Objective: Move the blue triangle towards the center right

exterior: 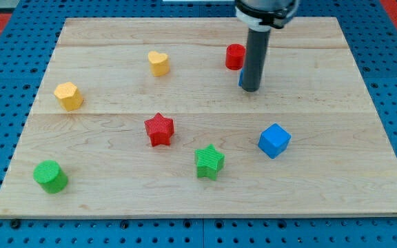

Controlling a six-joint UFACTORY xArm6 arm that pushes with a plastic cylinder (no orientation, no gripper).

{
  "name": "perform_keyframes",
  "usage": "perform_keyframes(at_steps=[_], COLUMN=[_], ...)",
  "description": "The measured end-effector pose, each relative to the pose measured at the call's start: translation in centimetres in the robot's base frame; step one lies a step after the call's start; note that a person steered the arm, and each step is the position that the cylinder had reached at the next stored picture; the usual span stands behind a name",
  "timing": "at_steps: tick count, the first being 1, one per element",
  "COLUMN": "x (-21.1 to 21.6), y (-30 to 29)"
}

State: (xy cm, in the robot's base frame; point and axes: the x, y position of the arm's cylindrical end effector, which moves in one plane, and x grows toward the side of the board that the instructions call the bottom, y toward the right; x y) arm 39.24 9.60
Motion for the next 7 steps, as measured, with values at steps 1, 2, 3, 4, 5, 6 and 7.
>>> perform_keyframes(at_steps=[1,2,3,4,5,6,7], x=[0.7,-1.8,-3.5,-4.1,-4.6,-2.5,-3.6], y=[-4.9,-9.7,-6.3,-2.7,0.0,1.7,-0.9])
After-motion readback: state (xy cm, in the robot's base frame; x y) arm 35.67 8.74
